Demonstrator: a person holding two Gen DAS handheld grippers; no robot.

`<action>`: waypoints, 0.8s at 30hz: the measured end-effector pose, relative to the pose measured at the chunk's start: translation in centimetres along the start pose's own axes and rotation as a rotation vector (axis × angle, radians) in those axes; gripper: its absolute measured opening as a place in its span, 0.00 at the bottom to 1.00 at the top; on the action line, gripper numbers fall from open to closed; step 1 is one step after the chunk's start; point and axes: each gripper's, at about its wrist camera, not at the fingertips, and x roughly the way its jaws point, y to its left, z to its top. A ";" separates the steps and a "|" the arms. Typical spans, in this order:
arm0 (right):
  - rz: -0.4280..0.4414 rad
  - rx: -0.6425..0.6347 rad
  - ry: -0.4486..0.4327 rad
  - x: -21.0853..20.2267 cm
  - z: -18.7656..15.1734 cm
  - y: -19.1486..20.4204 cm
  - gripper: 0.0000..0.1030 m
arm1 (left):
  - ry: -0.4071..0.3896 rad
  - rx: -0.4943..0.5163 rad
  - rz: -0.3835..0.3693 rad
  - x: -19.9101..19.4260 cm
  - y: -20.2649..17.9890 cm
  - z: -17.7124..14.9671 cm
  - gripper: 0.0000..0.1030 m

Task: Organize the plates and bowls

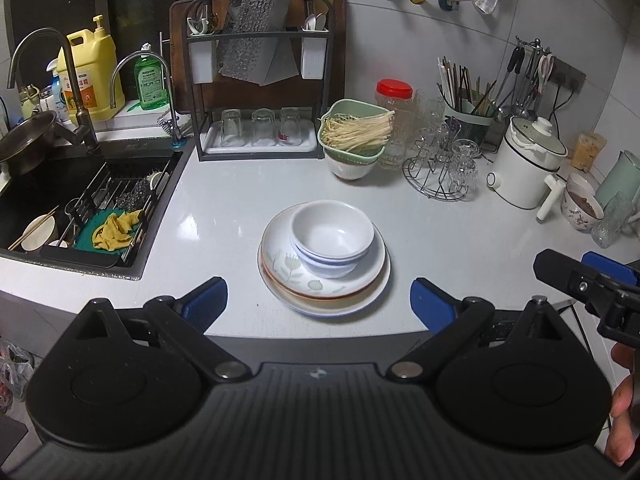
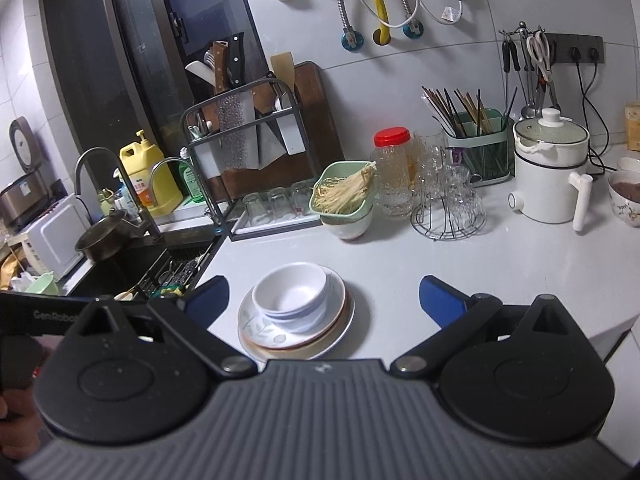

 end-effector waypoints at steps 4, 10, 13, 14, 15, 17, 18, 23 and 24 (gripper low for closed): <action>-0.001 -0.002 -0.011 -1.1 -0.8 0.2 1.00 | 0.000 0.010 -0.002 -0.6 -0.4 -1.2 0.97; -0.001 0.003 -0.005 -2.0 -1.9 0.3 1.00 | 0.002 0.007 0.005 -1.3 -0.4 -2.5 0.97; 0.002 0.000 0.005 -2.4 -2.4 0.4 1.00 | 0.010 0.001 0.006 -1.6 -0.4 -3.1 0.97; 0.001 0.000 0.006 -2.5 -2.5 0.5 1.00 | 0.012 0.000 0.007 -1.7 -0.3 -3.2 0.97; 0.003 0.000 0.007 -2.6 -2.7 0.5 1.00 | 0.013 0.000 0.008 -1.7 -0.3 -3.4 0.97; 0.003 0.000 0.008 -2.7 -2.9 0.6 1.00 | 0.015 0.002 0.008 -1.8 -0.3 -3.6 0.97; 0.002 0.000 0.008 -2.8 -2.9 0.7 1.00 | 0.015 0.003 0.009 -1.9 -0.2 -3.7 0.97; 0.004 -0.004 0.001 -3.0 -3.1 0.8 1.00 | 0.008 0.002 0.010 -2.3 0.2 -3.9 0.97; 0.001 -0.005 -0.003 -3.0 -3.2 0.8 1.00 | 0.007 0.001 0.010 -2.3 0.3 -3.9 0.97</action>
